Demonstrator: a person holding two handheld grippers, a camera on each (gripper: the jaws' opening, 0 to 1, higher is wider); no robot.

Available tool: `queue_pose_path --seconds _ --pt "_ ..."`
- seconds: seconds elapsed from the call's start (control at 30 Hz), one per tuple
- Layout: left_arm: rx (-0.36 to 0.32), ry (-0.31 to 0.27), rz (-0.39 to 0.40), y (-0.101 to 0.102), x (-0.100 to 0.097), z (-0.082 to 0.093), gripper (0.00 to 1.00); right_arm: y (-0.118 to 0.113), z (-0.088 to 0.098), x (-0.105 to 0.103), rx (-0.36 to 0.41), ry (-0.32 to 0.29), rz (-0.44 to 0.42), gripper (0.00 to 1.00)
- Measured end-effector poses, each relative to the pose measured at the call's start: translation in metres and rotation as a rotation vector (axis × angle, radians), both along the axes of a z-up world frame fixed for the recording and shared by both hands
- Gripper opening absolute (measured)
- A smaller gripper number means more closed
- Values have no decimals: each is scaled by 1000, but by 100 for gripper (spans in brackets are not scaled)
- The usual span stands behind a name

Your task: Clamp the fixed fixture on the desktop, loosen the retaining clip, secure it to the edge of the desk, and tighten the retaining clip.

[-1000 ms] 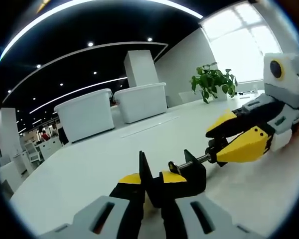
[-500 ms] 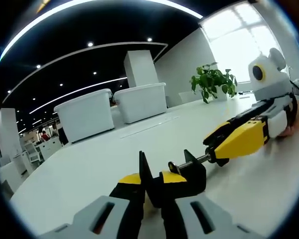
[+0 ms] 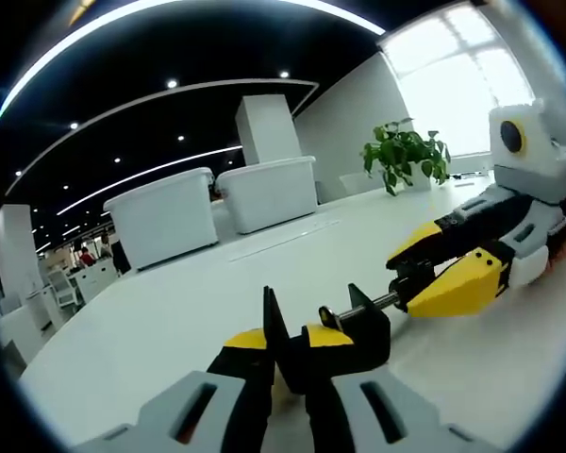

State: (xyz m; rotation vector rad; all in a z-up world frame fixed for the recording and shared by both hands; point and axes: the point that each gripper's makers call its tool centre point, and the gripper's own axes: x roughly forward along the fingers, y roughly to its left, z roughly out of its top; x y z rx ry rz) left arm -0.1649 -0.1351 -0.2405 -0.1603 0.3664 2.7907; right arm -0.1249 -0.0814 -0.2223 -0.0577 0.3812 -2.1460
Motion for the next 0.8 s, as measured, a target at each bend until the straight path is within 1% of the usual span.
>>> queue_pose_path --seconds 0.07,0.17,0.23,0.27,0.33,0.37,0.4,0.43,0.5,0.53,0.57,0.6,0.63,0.67,0.7,0.8 --pt "1 -1 5 -1 0 0 12 -2 0 2 40 53 -1 23" --pt "1 -2 8 -1 0 0 12 -2 0 0 25 35 -1 23" --pt "1 -2 8 -1 0 0 12 -1 0 -1 6 11 0 24" --pt "1 -1 8 -1 -1 0 12 -1 0 -1 -8 -8 1 25" --pt "1 -1 6 -1 -1 0 12 1 -7 -2 -14 -83 -3 27" --pt "1 -1 5 -1 -1 0 12 2 -3 -4 -61 -123 -1 31" --pt "1 -1 5 -1 -1 0 12 4 2 -6 -111 -150 -4 34" --pt "1 -1 4 -1 -1 0 12 6 5 -8 -150 -176 -8 35" --pt "1 -1 4 -1 -1 0 12 12 11 -11 -259 -295 -3 35" --pt "1 0 4 -1 -1 0 12 14 11 -12 -299 -352 1 35" --pt "1 -1 4 -1 -1 0 12 14 12 -12 -328 -391 18 35" --pt "1 -1 4 -1 -1 0 12 13 15 -10 -356 -407 42 35" --pt "1 -1 3 -1 -1 0 12 12 16 -8 -364 -421 63 35" --pt "1 -1 2 0 -1 0 12 10 14 -6 -362 -452 76 35" --pt "1 -1 1 0 -1 0 12 10 10 -7 -345 -457 72 35" --pt "1 -1 1 0 -1 0 12 10 8 -12 -336 -452 52 33"
